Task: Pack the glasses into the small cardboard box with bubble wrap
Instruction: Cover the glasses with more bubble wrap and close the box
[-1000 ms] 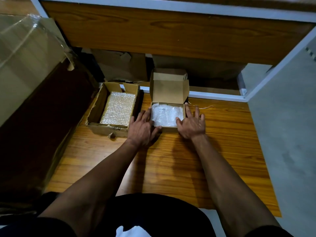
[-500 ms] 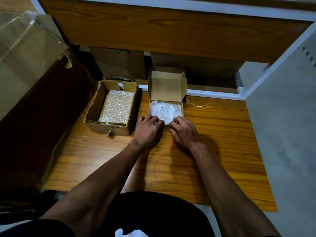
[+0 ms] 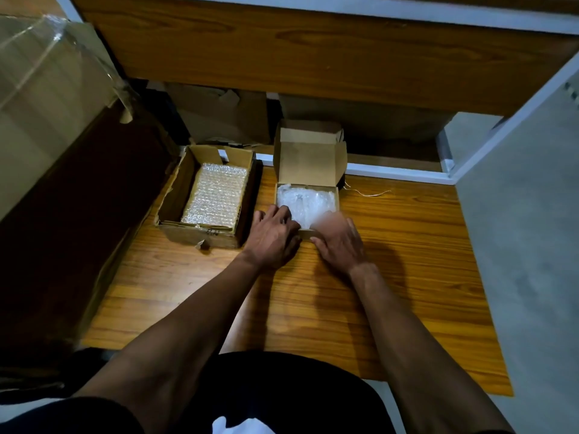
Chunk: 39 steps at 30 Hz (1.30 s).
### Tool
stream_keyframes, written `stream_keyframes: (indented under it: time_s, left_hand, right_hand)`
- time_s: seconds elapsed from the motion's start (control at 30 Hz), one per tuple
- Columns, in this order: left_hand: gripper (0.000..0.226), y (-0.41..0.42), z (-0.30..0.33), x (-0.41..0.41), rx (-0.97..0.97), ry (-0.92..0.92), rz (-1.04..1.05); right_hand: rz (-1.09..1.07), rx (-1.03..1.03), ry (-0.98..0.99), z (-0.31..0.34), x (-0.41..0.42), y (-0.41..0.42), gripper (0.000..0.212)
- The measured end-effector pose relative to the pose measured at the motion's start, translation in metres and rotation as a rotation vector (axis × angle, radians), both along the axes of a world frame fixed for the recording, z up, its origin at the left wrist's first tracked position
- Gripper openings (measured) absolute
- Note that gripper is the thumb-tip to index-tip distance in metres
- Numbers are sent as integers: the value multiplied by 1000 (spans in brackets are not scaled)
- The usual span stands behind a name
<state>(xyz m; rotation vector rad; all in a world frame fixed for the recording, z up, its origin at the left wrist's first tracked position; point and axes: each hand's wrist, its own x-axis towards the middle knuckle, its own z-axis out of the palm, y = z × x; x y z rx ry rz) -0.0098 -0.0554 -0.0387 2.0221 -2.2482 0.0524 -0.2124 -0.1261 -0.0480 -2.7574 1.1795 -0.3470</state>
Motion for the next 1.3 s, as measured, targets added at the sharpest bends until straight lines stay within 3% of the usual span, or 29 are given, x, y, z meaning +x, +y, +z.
stream_keyframes:
  time_s: [0.17, 0.33, 0.4, 0.53, 0.63, 0.8, 0.97, 1.3]
  left_hand:
    - [47, -5, -2, 0, 4, -5, 12]
    - [36, -18, 4, 11, -102, 76, 98]
    - [37, -29, 10, 14, -111, 74, 190]
    - [54, -48, 15, 21, 15, 13, 314]
    - [54, -52, 14, 24, 73, -64, 286]
    - [51, -53, 9, 20, 129, -118, 279]
    - [65, -58, 4, 15, 188, -30, 350]
    - [66, -75, 7, 14, 331, 173, 483]
  right_hand:
    - [-26, -12, -19, 1, 5, -3, 24]
    - [-18, 30, -194, 13, 13, -11, 13]
    - [-42, 38, -190, 15, 16, -19, 30]
    - [-144, 195, 2, 20, 24, -39, 83]
    - [-167, 252, 188, 23, 30, -50, 95]
    - [-164, 263, 266, 21, 30, -56, 96]
    - [-173, 281, 307, 21, 37, -56, 100]
    - [-194, 280, 353, 26, 44, -54, 103]
